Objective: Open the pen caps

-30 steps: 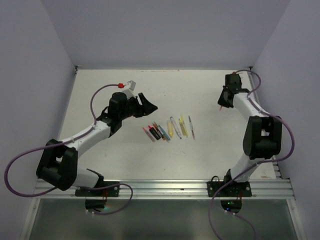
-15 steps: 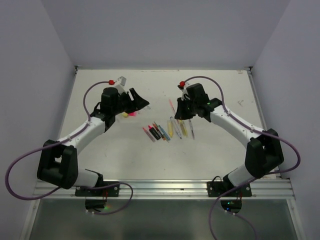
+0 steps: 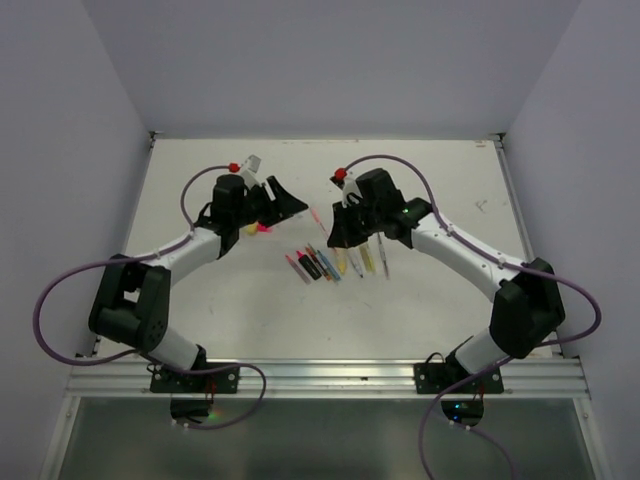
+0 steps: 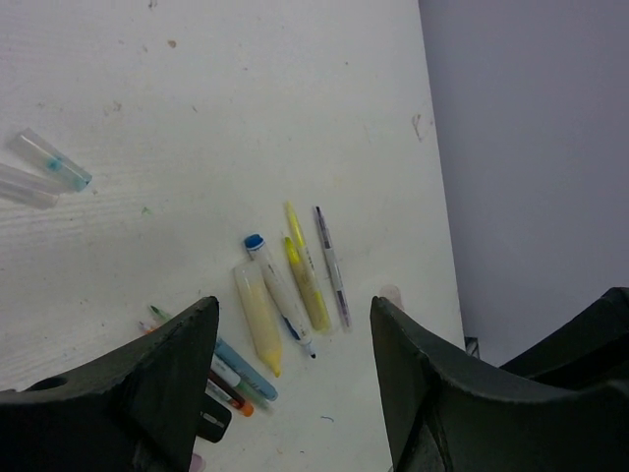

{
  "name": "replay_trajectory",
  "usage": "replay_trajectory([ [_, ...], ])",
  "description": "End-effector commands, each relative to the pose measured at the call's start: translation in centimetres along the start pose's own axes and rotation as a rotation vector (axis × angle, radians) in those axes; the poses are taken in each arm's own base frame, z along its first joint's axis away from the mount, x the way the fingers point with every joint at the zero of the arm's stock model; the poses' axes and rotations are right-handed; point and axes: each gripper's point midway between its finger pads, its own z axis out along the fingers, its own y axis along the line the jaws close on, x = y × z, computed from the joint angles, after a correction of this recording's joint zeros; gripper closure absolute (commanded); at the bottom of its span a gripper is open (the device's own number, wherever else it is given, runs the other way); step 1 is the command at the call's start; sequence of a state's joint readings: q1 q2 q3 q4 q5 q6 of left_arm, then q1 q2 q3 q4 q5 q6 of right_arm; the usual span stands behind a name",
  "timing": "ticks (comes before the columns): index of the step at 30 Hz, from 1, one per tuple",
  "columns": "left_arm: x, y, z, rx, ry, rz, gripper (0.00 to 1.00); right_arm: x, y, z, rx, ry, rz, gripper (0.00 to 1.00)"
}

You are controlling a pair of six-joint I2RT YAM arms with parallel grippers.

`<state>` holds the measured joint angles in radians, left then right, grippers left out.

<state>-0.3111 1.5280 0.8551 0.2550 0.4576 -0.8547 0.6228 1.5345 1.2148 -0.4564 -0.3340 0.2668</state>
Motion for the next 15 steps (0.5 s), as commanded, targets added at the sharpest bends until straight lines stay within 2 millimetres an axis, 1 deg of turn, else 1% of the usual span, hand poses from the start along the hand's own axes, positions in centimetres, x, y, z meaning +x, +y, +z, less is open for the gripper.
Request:
replay_trajectory([
  [1,-0.8,-2.5,0.6,0.093,-0.025,0.011,0.34,-1.0,1.9,0.2,-0.064,-0.007,-0.047,1.0],
  [3,-0.5,-2.4,0.8,0.087,-0.024,0.005,0.34,-0.8,2.2,0.7,-0.079,0.003,-0.052,1.0],
  [6,0.2,-2.9,1.0,0.11,-0.006,0.007,0.34,-0.8,2.3,1.3,-0.08,0.01,-0.061,1.0],
  [7,0.2,-2.9,1.0,0.107,-0.009,0.005,0.34,-0.7,2.3,1.6,-0.086,0.016,-0.06,1.0],
  [9,0.2,-2.7,0.7,0.097,-0.019,0.003,0.34,-0.6,2.2,1.8,-0.078,0.017,-0.061,1.0],
  [10,0.0,-2.9,0.5,0.099,-0.029,0.006,0.34,-0.6,2.1,1.8,-0.065,0.011,-0.053,1.0],
  [12,0.0,-2.1,0.3,0.059,-0.046,-0.001,0.35,-0.7,1.2,1.7,-0.011,0.001,-0.048,1.0],
  [13,-0.4,-1.8,0.1,0.034,-0.073,-0.002,0.36,-0.6,0.7,1.5,0.018,0.005,-0.046,1.0],
  [14,-0.6,-1.4,0.0,0.012,-0.084,-0.006,0.39,-0.8,-0.2,1.3,0.072,-0.008,-0.044,1.0],
  [15,-0.3,-0.7,-0.2,-0.024,-0.082,-0.012,0.39,-0.6,-0.6,1.2,0.097,-0.009,-0.041,1.0],
])
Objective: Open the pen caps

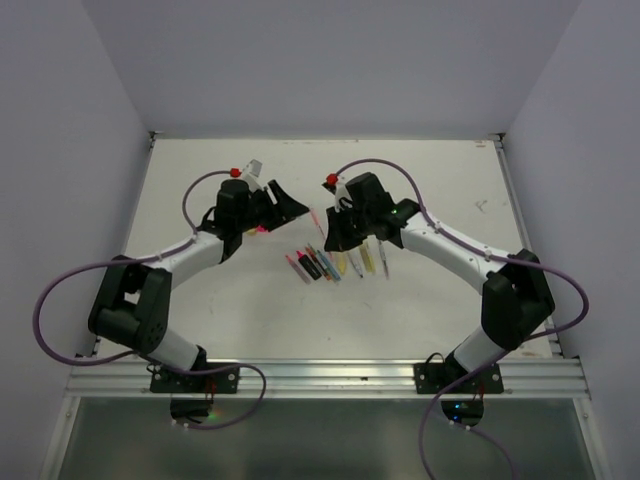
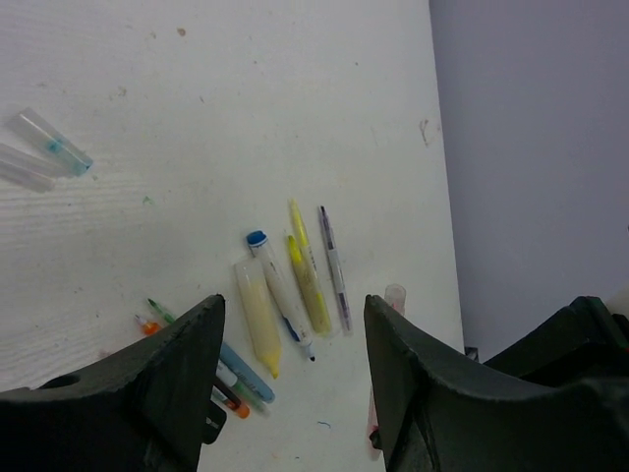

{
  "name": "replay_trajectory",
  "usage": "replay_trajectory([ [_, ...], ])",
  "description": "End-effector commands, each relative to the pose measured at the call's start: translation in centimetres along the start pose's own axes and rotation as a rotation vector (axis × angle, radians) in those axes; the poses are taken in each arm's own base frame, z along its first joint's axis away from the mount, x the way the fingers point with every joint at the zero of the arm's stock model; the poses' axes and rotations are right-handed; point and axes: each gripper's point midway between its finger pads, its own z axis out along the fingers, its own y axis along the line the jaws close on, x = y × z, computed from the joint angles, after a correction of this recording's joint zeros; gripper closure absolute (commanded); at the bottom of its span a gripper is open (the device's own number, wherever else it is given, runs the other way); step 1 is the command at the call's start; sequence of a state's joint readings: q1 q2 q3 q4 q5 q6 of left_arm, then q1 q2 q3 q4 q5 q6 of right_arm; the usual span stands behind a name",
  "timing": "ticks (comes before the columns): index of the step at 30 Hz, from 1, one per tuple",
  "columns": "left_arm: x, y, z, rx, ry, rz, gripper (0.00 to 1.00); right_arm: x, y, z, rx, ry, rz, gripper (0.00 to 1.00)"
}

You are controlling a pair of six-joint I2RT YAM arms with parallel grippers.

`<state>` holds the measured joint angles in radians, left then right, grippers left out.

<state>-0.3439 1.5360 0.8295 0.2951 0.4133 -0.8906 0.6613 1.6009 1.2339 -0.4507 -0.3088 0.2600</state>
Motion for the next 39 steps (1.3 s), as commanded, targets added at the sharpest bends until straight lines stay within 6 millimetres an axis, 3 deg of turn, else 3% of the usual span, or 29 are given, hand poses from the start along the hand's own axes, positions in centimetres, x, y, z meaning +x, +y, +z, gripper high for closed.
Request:
replay_trajectory([
  [1,-1.8,-0.5,-1.1,-0.037,-0.104,0.014,0.39,-1.3,-1.0,-1.0,0.094,-0.056,-0.013,1.0],
  [4,-2.3,0.2,-1.9,-0.084,-0.154,0.012,0.38,-0.9,-1.2,-1.1,0.102,-0.049,-0.008,1.0],
  [9,-3.3,-1.9,-2.1,-0.015,-0.16,0.055,0.43,-0.8,-0.8,-0.4,0.064,-0.031,-0.017,1.0],
  [31,-1.2,-2.4,-0.2,0.075,-0.072,0.027,0.36,-2.2,3.2,1.0,-0.092,-0.054,-0.023,1.0],
  [37,-0.6,-2.6,0.1,0.085,-0.059,0.03,0.52,-2.4,3.4,1.4,-0.095,-0.05,-0.021,1.0],
  [39,-0.7,-2.5,0.1,0.079,-0.062,0.037,0.65,-2.3,3.4,1.5,-0.099,-0.049,-0.02,1.0],
])
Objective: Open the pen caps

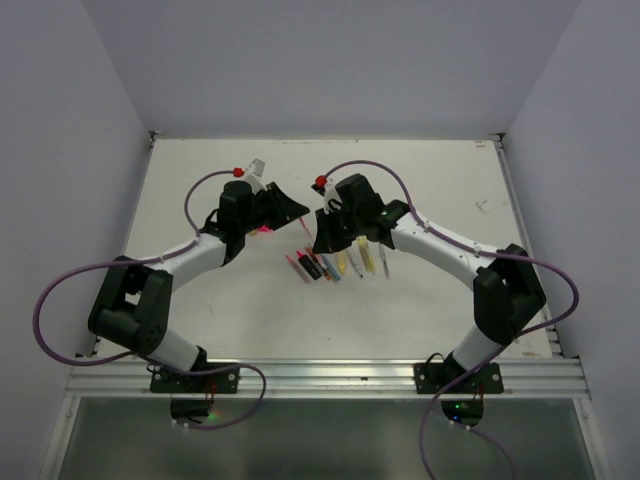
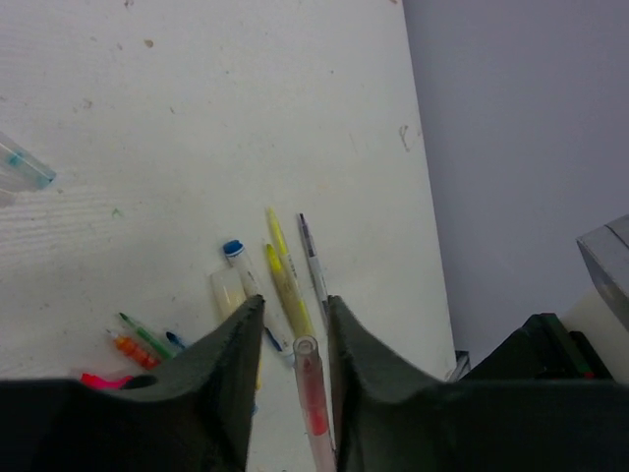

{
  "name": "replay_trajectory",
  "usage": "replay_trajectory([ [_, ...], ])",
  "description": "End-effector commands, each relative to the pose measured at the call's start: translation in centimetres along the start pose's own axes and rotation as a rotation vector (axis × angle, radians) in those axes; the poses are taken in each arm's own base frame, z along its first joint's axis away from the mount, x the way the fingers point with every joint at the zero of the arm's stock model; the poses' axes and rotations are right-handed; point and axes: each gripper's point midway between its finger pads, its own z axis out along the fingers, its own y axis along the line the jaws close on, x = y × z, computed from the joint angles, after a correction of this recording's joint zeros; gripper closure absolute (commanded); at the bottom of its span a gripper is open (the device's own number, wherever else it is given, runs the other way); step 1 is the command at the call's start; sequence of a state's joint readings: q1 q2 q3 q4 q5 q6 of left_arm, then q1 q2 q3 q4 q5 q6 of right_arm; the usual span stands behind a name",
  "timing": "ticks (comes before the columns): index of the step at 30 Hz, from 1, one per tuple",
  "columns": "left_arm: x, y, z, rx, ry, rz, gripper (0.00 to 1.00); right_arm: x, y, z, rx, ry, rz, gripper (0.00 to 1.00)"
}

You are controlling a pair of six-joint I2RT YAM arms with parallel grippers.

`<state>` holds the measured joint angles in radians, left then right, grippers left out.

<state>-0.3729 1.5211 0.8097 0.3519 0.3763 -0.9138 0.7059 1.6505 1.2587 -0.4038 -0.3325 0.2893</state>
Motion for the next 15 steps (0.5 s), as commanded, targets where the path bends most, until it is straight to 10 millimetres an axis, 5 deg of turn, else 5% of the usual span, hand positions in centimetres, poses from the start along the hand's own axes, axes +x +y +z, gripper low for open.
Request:
replay_trajectory([
  [1,-0.8,-1.4,0.0,0.055,-0.026,0.033,0.79,-2.2,1.4,-0.1,-0.044,-0.054,-0.012,1.0],
  [3,-0.8,-1.6,0.0,0.057,-0.021,0.039,1.0,-2.4,1.3,-0.1,-0.037,-0.061,-0.015,1.0],
  [5,-0.7,-1.4,0.0,0.052,-0.018,0.045,1.0,-2.5,1.1,-0.2,-0.028,-0.069,-0.021,1.0],
  [9,-0.3,-1.3,-0.1,0.049,-0.002,0.048,1.0,-3.2,1.2,-0.4,-0.032,-0.107,-0.047,0.69],
  [11,-0.3,-1.5,-0.1,0.059,-0.001,0.038,1.0,-3.5,1.4,0.0,-0.042,-0.107,-0.049,0.63],
  [15,-0.4,-2.1,-0.2,0.078,0.005,0.025,1.0,-4.1,1.7,0.7,-0.07,-0.12,-0.048,0.62],
])
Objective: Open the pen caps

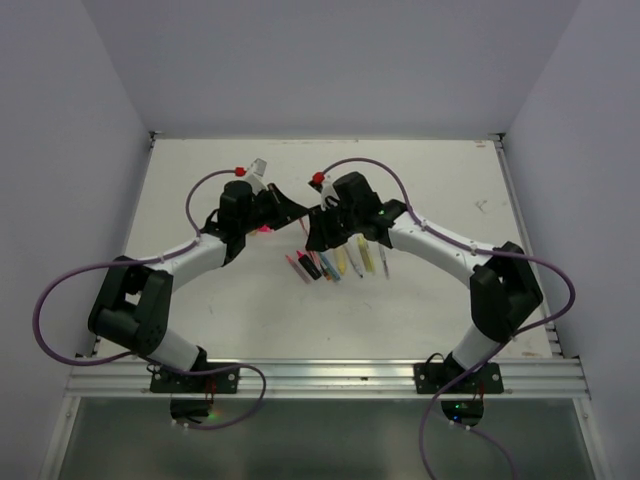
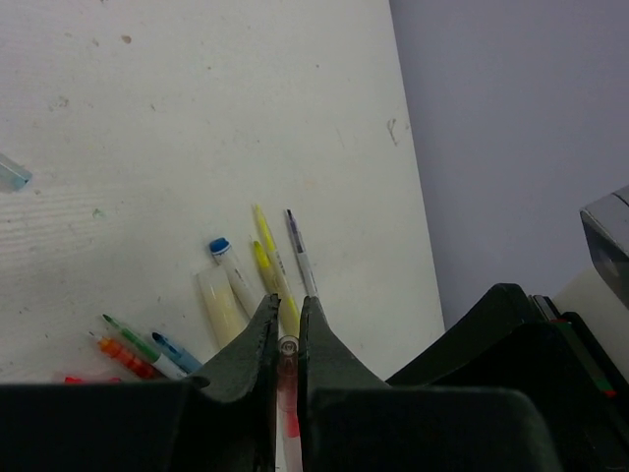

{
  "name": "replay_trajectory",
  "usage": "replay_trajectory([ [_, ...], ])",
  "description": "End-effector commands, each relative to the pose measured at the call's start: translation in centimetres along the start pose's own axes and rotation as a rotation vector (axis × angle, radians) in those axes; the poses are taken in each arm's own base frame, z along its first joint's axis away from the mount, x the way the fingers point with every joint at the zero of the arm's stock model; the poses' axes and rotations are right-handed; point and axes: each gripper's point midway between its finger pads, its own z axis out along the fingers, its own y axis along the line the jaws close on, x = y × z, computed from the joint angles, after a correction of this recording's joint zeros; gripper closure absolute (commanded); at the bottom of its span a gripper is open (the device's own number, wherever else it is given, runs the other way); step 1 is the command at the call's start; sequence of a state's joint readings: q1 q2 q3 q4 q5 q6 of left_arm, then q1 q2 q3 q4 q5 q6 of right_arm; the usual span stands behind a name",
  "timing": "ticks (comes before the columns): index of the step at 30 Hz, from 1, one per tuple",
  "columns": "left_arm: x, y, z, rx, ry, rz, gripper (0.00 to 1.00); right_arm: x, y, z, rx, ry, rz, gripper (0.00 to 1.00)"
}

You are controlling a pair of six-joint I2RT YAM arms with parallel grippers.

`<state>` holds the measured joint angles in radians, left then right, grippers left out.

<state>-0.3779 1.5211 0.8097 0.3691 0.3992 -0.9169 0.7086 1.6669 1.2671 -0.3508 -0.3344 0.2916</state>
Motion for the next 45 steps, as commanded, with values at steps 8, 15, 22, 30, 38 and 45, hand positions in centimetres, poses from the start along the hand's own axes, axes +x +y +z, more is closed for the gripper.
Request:
replay_trajectory([
  [8,-0.9,-2.8,0.0,0.099,0.002,-0.04,1.0,-2.3,1.7,2.5,-0.086,-0.062,-0.031,1.0],
  [15,-5.8,0.0,0.5,-0.2,-0.118,-0.028,1.0,0.2,-4.4,1.2,0.554,-0.05,-0.197,1.0],
  [22,-10.3,0.9,-0.2,-0.228,-0.196,-0.075,1.0,1.6,-5.7,-1.2,0.671,-0.047,-0.255,1.0],
  [30,-11.0,5.6,-6.0,-0.469,-0.319,0.05,1.0,1.0,-9.1,-3.5,0.535,-0.042,-0.053,1.0],
  [38,-5.6,12.4,-9.3,-0.675,-0.265,0.029,1.0,1.7,-17.9,-7.6,0.707,-0.064,0.195,1.0],
  [45,-4.1,15.6,-9.8,-0.754,-0.259,0.034,1.0,4.8,-21.0,-5.9,0.764,-0.004,0.261,0.94],
])
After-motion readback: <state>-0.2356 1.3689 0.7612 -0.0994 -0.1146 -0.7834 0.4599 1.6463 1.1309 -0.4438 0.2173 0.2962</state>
